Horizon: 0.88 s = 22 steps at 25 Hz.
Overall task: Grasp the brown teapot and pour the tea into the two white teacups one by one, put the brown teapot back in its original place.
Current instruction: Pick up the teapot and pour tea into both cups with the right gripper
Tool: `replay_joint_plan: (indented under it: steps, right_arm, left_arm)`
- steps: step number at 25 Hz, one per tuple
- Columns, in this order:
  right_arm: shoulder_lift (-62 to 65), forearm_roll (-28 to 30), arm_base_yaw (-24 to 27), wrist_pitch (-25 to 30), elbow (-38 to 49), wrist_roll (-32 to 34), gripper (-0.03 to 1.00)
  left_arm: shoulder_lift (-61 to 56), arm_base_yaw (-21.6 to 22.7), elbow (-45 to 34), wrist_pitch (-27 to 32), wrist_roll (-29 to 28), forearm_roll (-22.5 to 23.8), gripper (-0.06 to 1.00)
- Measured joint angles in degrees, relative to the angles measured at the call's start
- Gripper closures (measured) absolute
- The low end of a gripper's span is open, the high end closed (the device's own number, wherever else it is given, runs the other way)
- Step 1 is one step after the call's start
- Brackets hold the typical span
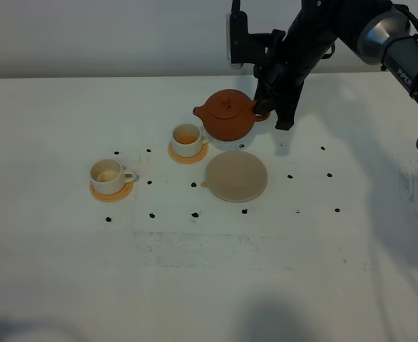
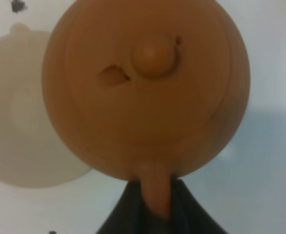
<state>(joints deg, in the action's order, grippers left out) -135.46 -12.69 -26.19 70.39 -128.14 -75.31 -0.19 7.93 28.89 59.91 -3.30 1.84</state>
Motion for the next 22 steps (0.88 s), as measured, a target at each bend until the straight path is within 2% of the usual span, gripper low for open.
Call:
replay_joint_plan:
  steps: [11,22]
  right_arm:
    - [0.0,-1.1,-0.4,0.0,0.0,0.3,0.88]
    - [1.5,-1.1,-0.4,0.1,-0.6,5.2,0.88]
  left_arm:
    - [0.0,0.0,0.0,0.0,0.0,0.0,0.28]
    - [0.0,0.0,0.0,0.0,0.0,0.0,0.28]
